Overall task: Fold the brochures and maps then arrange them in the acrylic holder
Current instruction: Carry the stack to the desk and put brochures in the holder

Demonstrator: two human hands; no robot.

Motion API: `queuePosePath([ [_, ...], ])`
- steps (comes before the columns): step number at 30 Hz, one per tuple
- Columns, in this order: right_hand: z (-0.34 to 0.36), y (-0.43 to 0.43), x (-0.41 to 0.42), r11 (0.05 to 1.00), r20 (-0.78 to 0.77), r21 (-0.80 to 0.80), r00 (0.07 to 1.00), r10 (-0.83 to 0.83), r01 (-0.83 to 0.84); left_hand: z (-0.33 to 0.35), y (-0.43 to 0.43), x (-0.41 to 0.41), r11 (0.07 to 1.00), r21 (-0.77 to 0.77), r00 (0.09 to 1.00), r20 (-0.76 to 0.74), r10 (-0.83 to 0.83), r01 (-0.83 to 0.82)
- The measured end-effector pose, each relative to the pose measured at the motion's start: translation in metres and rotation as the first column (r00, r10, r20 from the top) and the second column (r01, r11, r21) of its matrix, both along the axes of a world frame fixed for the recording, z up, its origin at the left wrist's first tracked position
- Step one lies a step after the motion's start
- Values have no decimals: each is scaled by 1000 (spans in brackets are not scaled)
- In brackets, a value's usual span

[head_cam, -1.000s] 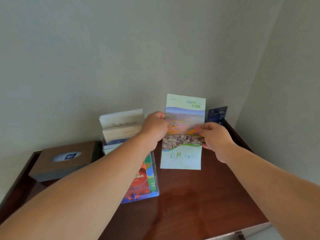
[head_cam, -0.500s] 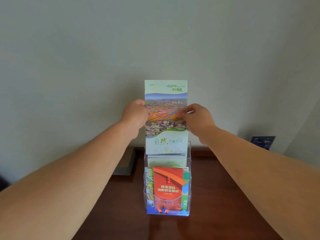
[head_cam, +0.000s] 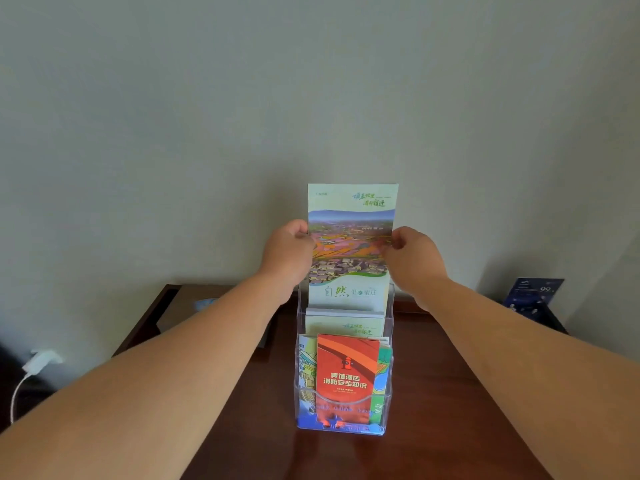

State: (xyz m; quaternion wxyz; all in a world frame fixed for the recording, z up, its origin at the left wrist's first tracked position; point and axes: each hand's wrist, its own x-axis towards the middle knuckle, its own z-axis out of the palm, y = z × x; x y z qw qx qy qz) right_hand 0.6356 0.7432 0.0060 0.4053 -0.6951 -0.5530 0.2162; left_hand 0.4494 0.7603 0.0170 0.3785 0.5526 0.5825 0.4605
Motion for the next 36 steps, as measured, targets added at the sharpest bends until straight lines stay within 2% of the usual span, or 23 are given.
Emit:
queuePosePath([
  [7,-22,-12,0,1000,140,-5,990,12,-12,-34,-7,-6,999,-27,997,-69,-44,42],
  [15,-55,-23,-6,997,129,-80,991,26,-16,-62,-21,-10,998,-61,979,-200,-45,34],
  [22,-60,-22,-7,997,134,-82,991,3,8,-70,-23,-13,997,-67,978,-205,-45,31],
  [29,-71,-27,-6,985,84,-170,996,-18,32,-78,-26,-15,994,-96,972,-236,19,-43],
  [36,-78,-29,-7,977,75,-214,997,-2,18,-81,-28,-13,989,-143,962,-264,-73,35],
])
